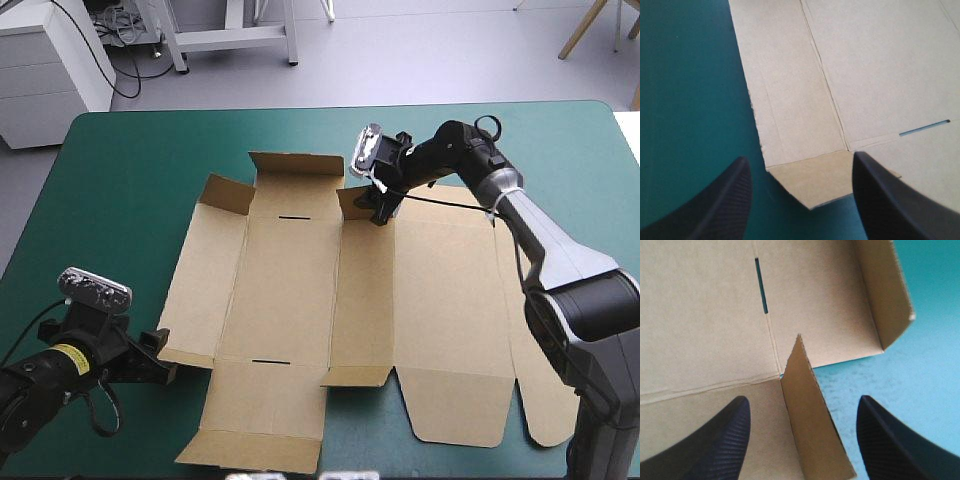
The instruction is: Fold the box
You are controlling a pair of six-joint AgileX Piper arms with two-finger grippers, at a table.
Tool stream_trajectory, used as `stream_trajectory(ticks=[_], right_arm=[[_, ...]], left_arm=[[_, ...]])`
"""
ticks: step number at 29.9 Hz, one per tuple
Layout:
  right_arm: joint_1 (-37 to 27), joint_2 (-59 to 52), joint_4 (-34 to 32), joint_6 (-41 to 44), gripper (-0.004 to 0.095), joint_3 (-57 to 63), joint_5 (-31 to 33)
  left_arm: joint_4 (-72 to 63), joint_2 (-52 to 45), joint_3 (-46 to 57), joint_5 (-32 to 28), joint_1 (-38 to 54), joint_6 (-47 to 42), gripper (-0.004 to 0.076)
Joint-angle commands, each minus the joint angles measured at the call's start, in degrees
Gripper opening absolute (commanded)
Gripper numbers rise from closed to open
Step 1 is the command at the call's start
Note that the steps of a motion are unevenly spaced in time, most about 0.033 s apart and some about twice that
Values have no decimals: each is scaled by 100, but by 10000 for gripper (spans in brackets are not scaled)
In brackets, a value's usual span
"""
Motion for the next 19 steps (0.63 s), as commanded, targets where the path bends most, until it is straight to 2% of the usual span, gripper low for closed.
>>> stream_trajectory(ticks=[1, 4, 8, 9, 12, 16, 19], right_arm=[[-138, -820, -45, 1519, 579, -205, 121], [-237, -1176, -689, 3153, 547, -205, 493], [-329, -1591, -1670, 4314, 467, -189, 1892], [-339, -1724, -1812, 4684, 448, -76, 1834], [-339, -2318, -1911, 4956, 414, 209, 1834], [-339, -3267, -1911, 5779, 414, 694, 1834], [-339, -4081, -1922, 6045, 414, 1240, 1834]], left_arm=[[77, -2, -149, -464, -33, 2, 419], [175, -2, -149, -512, -33, -52, 419], [44, -14, -149, -530, -33, -145, 419], [44, -14, -149, -530, -33, -145, 419], [44, -14, -149, -539, -33, -145, 419], [44, -14, -149, -495, -33, -145, 419], [4, -14, -149, -349, -33, -145, 419]])
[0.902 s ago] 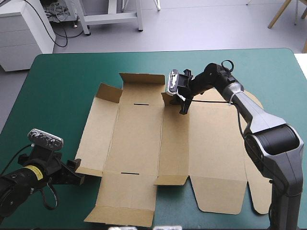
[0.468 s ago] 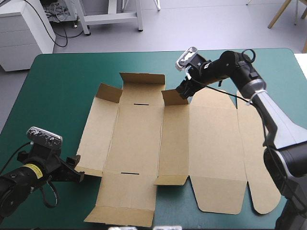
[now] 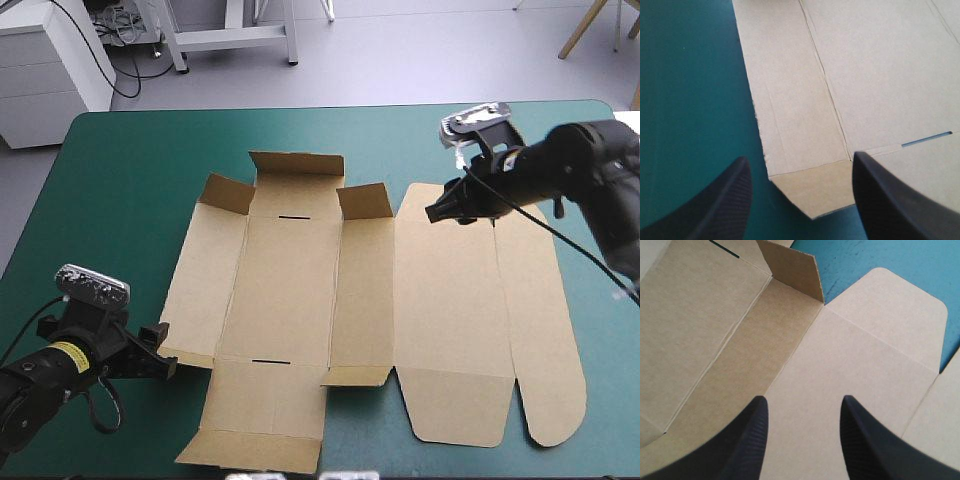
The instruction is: Fold the box
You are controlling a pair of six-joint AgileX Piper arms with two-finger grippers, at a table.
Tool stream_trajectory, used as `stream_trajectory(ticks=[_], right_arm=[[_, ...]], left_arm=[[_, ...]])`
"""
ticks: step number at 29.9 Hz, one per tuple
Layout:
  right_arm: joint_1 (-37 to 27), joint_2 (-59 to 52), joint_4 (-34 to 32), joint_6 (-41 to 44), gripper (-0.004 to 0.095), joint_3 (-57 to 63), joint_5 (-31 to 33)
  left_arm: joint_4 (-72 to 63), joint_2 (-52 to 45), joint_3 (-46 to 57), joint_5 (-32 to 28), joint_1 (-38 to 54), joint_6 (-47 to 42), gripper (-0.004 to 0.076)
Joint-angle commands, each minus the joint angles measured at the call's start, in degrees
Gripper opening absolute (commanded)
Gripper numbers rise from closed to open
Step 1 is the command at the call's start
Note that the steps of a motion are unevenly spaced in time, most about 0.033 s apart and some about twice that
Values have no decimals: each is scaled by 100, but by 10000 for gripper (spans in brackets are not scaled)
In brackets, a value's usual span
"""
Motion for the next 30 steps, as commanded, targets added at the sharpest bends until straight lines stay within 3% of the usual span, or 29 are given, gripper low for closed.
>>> stream_trajectory(ticks=[1, 7, 14, 17, 21, 25, 30], right_arm=[[-39, -1138, 23, 389, 414, 418, -128], [-39, -2808, -37, 598, 414, 1675, -128], [-39, -4700, -1055, 1766, 414, 2903, -138], [-39, -5282, -1205, 2121, 415, 3218, -138], [-39, -5566, -980, 2182, 435, 3442, -138], [-39, -5468, -822, 2182, 473, 3445, -138], [-39, -5249, -845, 1990, 521, 3445, -295]], left_arm=[[-68, -3, -149, -103, -33, -73, 419], [-209, -3, -169, 108, -33, -283, 419], [-488, 506, -540, 819, -33, -42, 419], [-376, 884, -727, 720, -33, 58, 419], [-209, 1646, -1055, 46, -33, 211, 419], [-463, 2681, -1642, 482, 294, 634, 419], [-1020, 3262, -1805, 937, 1462, 1100, 419]])
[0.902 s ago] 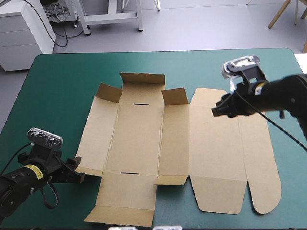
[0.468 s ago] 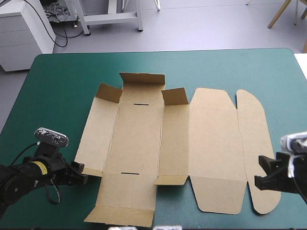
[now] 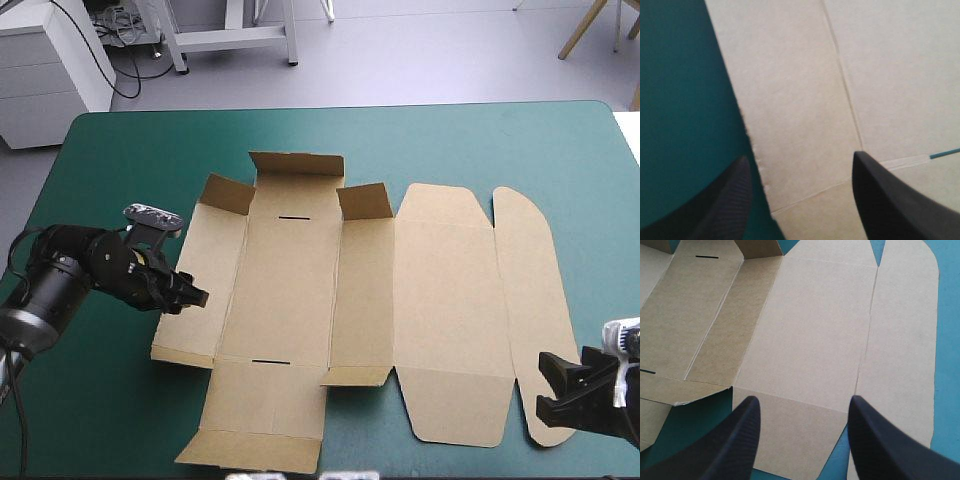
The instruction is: Fold the box
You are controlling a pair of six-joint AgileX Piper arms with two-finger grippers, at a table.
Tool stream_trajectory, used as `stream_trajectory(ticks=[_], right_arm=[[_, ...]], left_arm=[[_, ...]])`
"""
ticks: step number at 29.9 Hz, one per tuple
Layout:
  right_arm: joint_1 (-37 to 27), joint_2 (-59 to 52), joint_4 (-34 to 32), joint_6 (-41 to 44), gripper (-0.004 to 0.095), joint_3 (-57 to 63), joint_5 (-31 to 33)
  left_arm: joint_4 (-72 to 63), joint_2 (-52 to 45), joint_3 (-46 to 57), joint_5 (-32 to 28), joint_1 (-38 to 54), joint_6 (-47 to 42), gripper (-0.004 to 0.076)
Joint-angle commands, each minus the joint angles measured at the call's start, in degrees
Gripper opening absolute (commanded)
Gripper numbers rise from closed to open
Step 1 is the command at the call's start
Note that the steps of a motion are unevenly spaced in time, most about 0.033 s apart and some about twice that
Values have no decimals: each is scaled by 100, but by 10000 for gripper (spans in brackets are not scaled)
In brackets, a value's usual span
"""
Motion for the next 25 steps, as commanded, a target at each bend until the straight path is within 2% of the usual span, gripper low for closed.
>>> stream_trajectory(ticks=[1, 4, 8, 11, 17, 25], right_arm=[[-39, 228, 13, -192, 523, -114, -507], [-39, 354, 150, -385, 527, -114, -648], [-39, 504, 271, -655, 527, -114, -696], [-39, 621, 284, -787, 528, -114, -696], [-39, 685, 462, -915, 527, -114, -696], [-39, 685, 462, -942, 528, -114, -666]], left_arm=[[-433, 62, -195, 257, 790, 318, 419], [-999, 62, -61, 570, 1829, 769, 419], [-2378, 152, 508, 787, 3209, 1876, 419], [-3013, 267, 1012, 545, 3843, 2239, 419], [-4294, 401, 1208, 605, 4062, 3066, 419], [-4331, 929, 1208, 586, 4062, 3163, 419]])
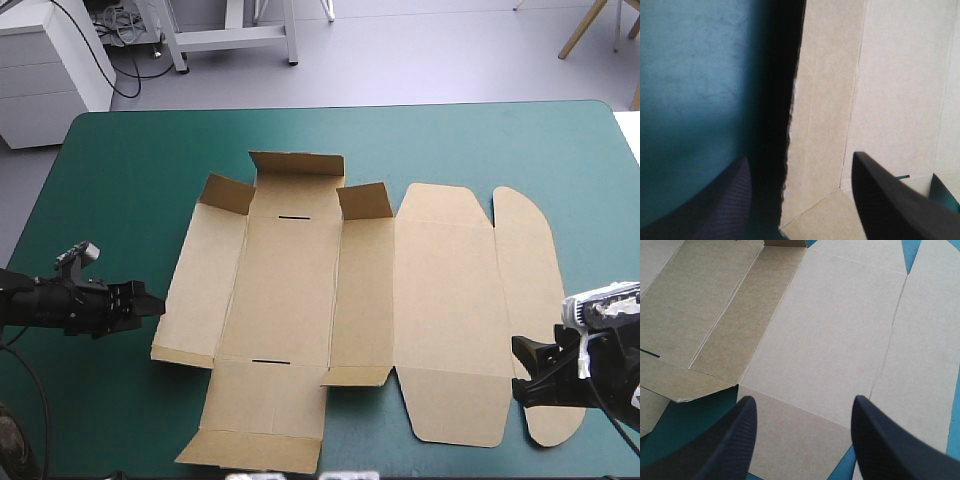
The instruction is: Fold the box
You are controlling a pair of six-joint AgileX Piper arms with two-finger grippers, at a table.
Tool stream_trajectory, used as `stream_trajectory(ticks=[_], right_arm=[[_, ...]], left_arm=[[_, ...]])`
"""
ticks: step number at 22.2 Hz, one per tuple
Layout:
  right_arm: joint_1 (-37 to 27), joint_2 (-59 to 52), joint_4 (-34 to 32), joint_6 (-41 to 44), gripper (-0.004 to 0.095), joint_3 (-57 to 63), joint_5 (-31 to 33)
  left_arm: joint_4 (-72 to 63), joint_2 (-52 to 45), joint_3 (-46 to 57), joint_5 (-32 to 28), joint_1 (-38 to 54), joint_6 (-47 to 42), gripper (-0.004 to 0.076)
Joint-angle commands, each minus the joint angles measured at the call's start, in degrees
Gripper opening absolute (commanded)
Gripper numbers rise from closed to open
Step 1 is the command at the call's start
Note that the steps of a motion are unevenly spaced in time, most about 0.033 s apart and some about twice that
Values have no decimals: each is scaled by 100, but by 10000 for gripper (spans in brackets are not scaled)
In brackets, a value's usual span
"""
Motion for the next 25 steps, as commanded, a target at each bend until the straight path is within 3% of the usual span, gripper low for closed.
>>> stream_trajectory(ticks=[1, 7, 15, 21, 23, 25], right_arm=[[-39, 57, 50, -64, 527, -120, -306], [-39, 57, 61, -64, 528, -120, -283], [-39, 57, 61, -64, 527, -120, -204], [-39, 57, 61, -64, 526, -120, -204], [-39, 57, 61, -64, 527, -120, -204], [-39, 57, 61, -64, 526, -120, -169]], left_arm=[[-370, 101, -110, 29, 6, 130, 419], [-734, 622, -110, 100, -19, 352, 419], [-928, 1114, -244, 22, -1559, 504, 419], [-1247, 1114, -530, -83, -1728, 467, 417], [-1269, 1114, -530, -83, -1728, 467, 387], [-1320, 1114, -536, -141, -1728, 467, 276]])
